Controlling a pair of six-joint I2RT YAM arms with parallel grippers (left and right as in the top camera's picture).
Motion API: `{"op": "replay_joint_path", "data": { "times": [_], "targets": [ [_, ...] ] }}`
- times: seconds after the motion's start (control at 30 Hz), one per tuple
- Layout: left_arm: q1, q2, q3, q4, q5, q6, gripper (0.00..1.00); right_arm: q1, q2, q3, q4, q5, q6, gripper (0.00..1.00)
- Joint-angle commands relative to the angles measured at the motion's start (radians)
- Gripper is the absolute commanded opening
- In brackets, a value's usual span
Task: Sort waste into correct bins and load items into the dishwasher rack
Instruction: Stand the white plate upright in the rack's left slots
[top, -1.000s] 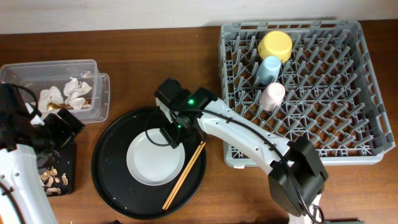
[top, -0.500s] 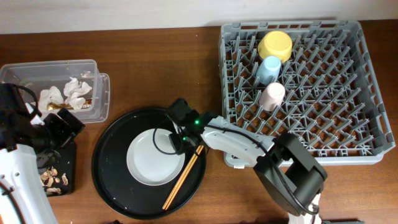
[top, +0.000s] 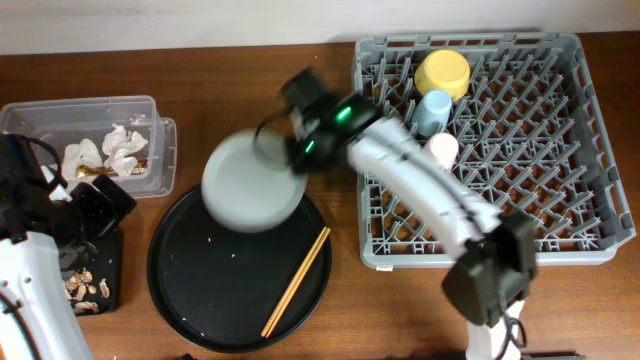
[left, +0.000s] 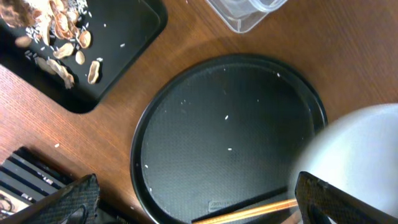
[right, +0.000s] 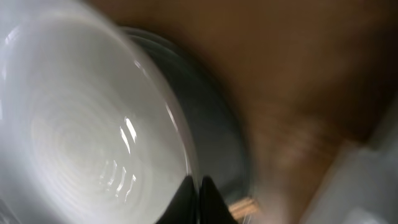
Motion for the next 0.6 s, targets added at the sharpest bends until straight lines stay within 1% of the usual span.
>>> {"op": "replay_joint_path", "data": {
  "times": [0.0, 0.03, 0.07, 0.13, 0.17, 0.23, 0.33, 0.43, 0.57],
  "targets": [
    [0.005, -0.003, 0.009, 0.002, 0.0, 0.013, 1.0, -0.196, -0.028, 0.281, -0.181, 0.327, -0.005, 0.04],
    [0.005, -0.003, 0.009, 0.001, 0.0, 0.013, 1.0, -0.235, -0.028, 0.324, -0.209, 0.395, -0.005, 0.04],
    [0.005, -0.003, 0.009, 0.001, 0.0, 0.013, 1.0, -0.285, -0.028, 0.356, -0.23, 0.505, -0.005, 0.04],
    [0.005, -0.003, 0.009, 0.001, 0.0, 0.013, 1.0, -0.329, -0.023, 0.347, -0.227, 0.696, -0.005, 0.04],
    [0.005, -0.003, 0.009, 0.002, 0.0, 0.013, 1.0, -0.332, -0.015, 0.326, -0.189, 0.788, -0.005, 0.04],
    [0.005, -0.003, 0.009, 0.001, 0.0, 0.013, 1.0, -0.332, 0.047, 0.323, -0.111, 0.89, -0.005, 0.04],
    [0.005, -0.003, 0.009, 0.001, 0.0, 0.013, 1.0, -0.301, 0.17, 0.323, -0.036, 0.944, -0.005, 0.04],
    [0.005, -0.003, 0.009, 0.001, 0.0, 0.013, 1.0, -0.245, 0.275, 0.323, -0.012, 1.048, -0.005, 0.04],
    [0.005, -0.003, 0.009, 0.001, 0.0, 0.013, 1.0, -0.179, 0.276, 0.33, -0.01, 1.056, -0.032, 0.05]
  ]
}}
